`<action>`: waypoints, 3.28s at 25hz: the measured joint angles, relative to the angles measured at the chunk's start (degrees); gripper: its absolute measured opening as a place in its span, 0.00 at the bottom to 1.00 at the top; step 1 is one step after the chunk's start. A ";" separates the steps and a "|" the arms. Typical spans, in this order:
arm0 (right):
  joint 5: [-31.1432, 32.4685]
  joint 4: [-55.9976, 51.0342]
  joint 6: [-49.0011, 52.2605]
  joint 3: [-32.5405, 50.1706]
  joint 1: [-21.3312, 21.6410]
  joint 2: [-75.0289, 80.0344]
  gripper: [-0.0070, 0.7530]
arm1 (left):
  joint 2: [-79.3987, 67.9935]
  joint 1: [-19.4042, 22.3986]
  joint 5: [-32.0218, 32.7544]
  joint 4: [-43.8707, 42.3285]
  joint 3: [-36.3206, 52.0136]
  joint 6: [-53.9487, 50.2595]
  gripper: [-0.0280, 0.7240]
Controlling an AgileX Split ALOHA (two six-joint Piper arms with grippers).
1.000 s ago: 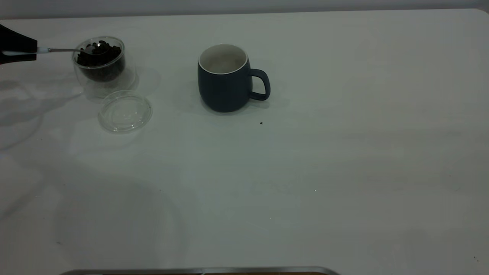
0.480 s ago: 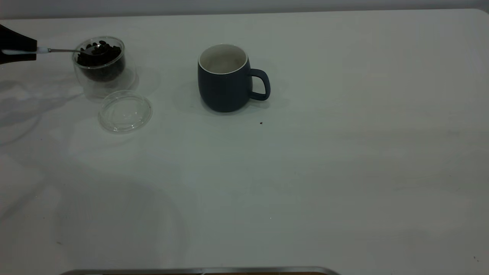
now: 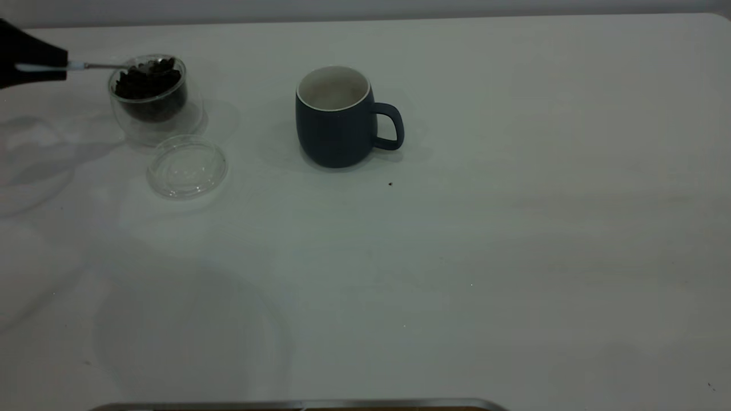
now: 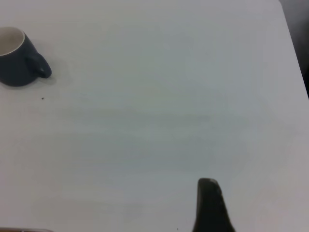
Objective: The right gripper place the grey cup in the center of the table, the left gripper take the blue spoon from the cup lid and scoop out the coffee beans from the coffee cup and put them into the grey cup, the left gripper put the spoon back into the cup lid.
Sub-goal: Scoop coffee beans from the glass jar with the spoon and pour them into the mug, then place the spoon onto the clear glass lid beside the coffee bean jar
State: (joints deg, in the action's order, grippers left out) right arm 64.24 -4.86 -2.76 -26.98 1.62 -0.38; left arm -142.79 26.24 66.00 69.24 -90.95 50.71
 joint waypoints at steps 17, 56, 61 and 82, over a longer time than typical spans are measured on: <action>0.00 -0.18 0.00 0.00 0.00 0.00 0.71 | 2.32 -10.41 0.17 2.26 0.00 -0.90 0.20; 0.00 -0.23 0.00 0.00 0.00 0.00 0.71 | 2.32 -22.09 -5.14 2.94 0.00 20.10 0.20; 0.00 -0.23 0.00 0.00 0.00 0.00 0.71 | 2.32 -22.11 -6.55 2.94 0.00 27.56 0.20; 0.00 -0.23 0.00 0.00 0.00 0.00 0.71 | 5.07 -13.46 0.20 1.25 -0.46 34.62 0.20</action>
State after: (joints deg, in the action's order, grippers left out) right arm 64.24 -5.09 -2.76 -26.98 1.62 -0.38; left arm -137.72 12.78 66.20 70.49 -91.41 85.33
